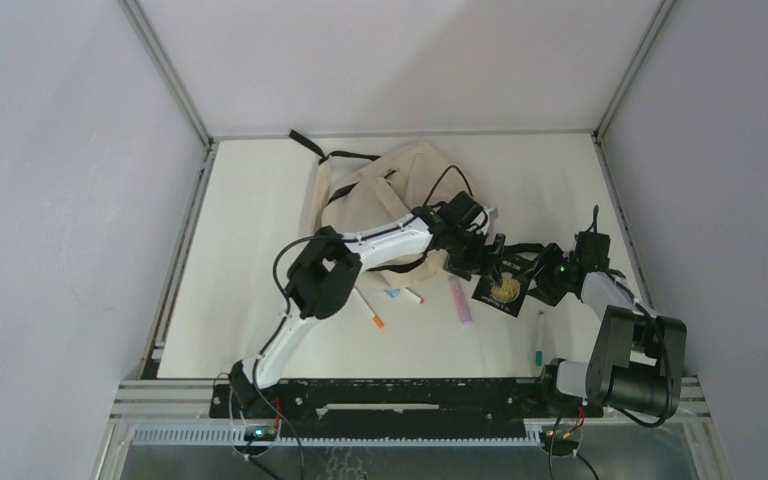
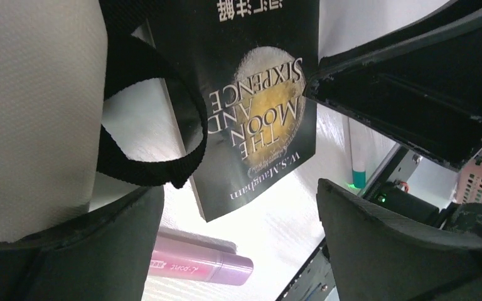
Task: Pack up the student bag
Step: Pick up the book from the center of the board.
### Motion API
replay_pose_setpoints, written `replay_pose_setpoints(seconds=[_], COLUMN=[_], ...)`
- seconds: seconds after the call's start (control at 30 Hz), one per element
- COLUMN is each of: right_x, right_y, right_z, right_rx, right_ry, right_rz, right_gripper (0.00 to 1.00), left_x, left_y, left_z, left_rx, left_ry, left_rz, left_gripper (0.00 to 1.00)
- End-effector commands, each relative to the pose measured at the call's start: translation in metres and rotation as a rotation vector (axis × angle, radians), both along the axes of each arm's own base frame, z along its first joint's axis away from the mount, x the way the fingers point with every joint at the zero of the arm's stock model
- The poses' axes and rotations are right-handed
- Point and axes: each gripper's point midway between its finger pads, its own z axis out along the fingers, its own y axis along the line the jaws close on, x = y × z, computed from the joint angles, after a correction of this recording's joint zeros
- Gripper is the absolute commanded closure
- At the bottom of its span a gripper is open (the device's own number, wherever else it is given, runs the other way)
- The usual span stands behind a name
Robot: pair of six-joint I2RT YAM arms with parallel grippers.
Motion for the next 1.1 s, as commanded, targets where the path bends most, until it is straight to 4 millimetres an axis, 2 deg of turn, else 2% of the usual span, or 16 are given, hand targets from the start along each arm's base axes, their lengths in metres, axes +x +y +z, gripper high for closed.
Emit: replay_pose_setpoints(seconds=[0.0,0.1,0.27,0.47,0.77,0.93,1.07], right_x=[-0.001,0.0,-0.001,-0.004,-0.007,-0.005,-0.003], right_y=[0.001,0.002,0.007,0.014,0.02,0.023,0.025], right_z=[-0.006,-0.006,-0.007,-0.009,-0.013,-0.011,-0.007], right_rx=[0.022,0.041,0.077,0.113,0.133,0.148,0.167], right_ry=[0.003,0.003,0.0,-0.001,0.007,0.0,-0.014], right_rz=[-0.002,-0.005,-0.016,-0.026,-0.016,-0.018,-0.019], right_gripper=[0.35,0.35,0.36,0.38,0.39,0.4,0.4], left_x=[-0.005,-0.006,-0.01,-0.005,0.003,0.001,-0.004], left_y=[-0.017,-0.023,-0.037,-0.041,-0.044,-0.047,-0.046], left_z=[0.011,0.007,0.013,0.02,0.051,0.056,0.066], left_rx=[-0.057,-0.079,-0.149,-0.197,-0.33,-0.359,-0.402], left_ry=[0.03,0.057,0.112,0.139,0.165,0.189,0.215], left_rz=[-0.031,-0.035,-0.038,-0.006,0.026,0.024,0.018], left_gripper=[0.05,0.05,0.08,0.13,0.31,0.43,0.39])
